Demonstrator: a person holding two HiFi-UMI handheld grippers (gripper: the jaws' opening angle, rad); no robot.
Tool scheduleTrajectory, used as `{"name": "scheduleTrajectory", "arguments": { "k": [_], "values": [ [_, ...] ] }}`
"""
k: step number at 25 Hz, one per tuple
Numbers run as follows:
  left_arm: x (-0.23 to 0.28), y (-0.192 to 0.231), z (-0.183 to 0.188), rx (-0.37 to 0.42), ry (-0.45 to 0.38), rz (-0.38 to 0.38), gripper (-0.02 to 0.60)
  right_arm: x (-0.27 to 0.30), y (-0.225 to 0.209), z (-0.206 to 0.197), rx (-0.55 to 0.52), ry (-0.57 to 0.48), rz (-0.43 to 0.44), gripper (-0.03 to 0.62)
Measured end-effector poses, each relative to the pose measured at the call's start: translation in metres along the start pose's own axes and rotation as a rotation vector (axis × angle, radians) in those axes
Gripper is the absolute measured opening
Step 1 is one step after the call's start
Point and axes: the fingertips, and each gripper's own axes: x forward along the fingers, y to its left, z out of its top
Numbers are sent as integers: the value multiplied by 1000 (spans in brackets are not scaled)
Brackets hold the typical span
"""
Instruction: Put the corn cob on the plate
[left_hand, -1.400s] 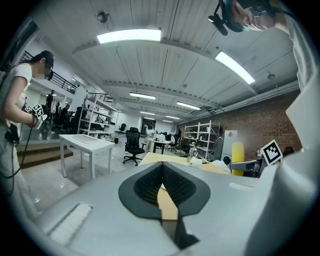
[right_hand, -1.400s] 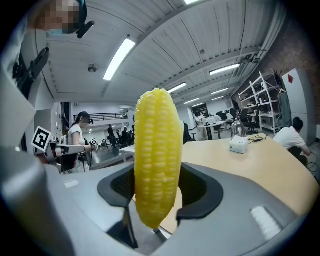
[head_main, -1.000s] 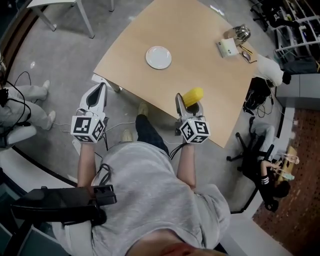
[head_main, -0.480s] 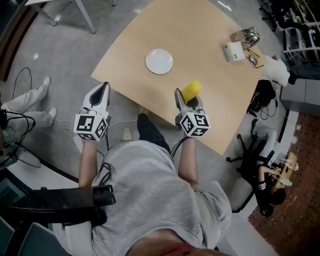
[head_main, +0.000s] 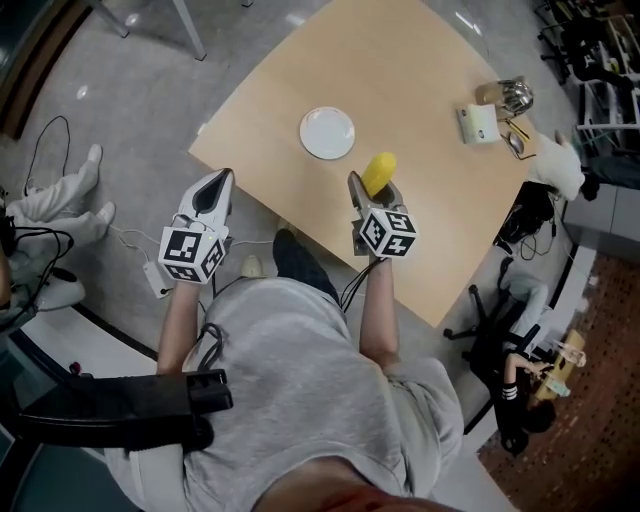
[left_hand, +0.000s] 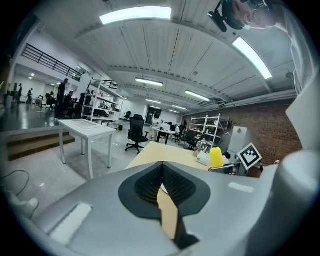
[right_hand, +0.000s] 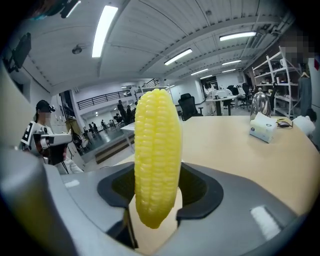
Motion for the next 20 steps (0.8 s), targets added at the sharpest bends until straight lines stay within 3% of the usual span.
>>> {"name": "scheduleTrajectory", "arguments": {
  "k": [8, 20],
  "values": [
    [-2, -9, 2, -6, -3, 26, 18, 37, -2, -3, -55, 111, 44, 235],
    [-24, 4, 12, -7, -31, 139, 18, 105, -8, -21, -97, 262, 110, 235]
  ]
}}
